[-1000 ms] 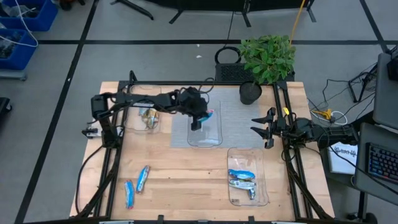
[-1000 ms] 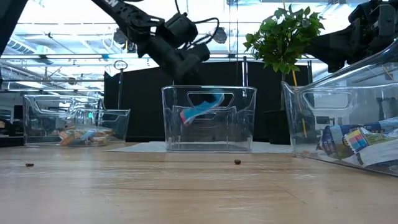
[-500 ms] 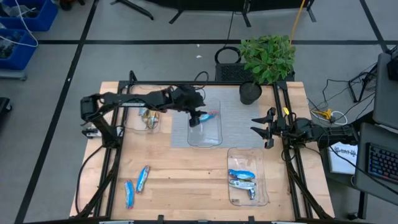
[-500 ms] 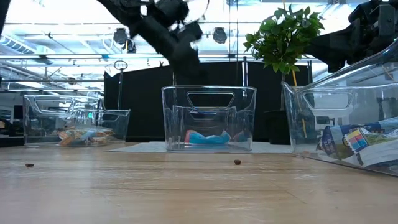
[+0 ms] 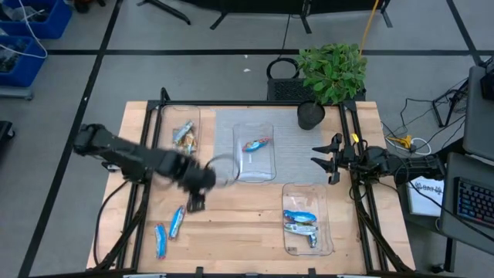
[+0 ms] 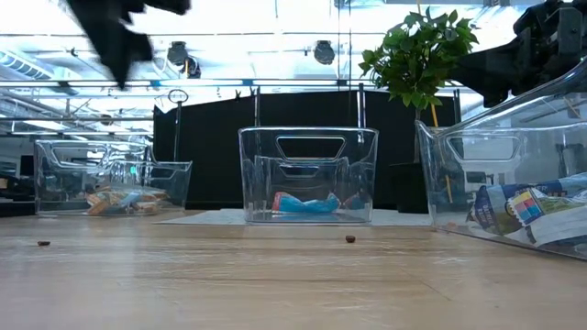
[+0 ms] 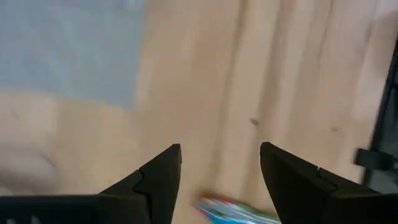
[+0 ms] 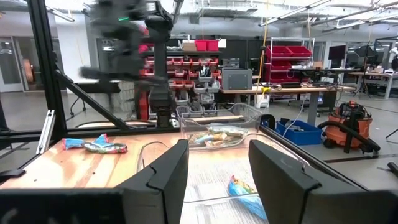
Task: Pick and place Granola Bars by type
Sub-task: Put the red granola bar into the top right transparent bin
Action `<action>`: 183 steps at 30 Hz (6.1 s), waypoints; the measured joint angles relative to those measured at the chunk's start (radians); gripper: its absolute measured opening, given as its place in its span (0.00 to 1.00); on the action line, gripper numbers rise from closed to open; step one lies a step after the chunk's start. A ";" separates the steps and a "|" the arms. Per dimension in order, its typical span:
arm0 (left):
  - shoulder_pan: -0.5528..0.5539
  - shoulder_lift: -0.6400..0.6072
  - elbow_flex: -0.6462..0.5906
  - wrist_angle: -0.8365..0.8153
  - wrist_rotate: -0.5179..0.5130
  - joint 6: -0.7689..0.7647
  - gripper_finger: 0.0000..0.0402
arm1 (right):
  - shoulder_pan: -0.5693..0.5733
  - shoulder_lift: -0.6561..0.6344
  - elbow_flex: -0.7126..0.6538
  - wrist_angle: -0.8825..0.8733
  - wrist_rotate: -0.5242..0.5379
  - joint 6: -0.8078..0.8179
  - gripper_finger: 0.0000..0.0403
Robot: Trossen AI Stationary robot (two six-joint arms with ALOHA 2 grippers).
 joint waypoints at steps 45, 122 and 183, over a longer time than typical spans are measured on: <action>-0.467 0.126 -0.372 0.193 -0.032 -1.471 0.33 | 0.000 0.000 0.000 0.000 0.000 0.000 0.40; 0.493 0.304 0.074 0.648 0.085 0.256 0.09 | 0.000 0.004 0.000 0.006 0.000 0.000 0.40; -0.659 0.168 -0.253 0.219 0.146 -2.081 0.47 | 0.000 0.007 0.000 0.005 0.000 0.000 0.40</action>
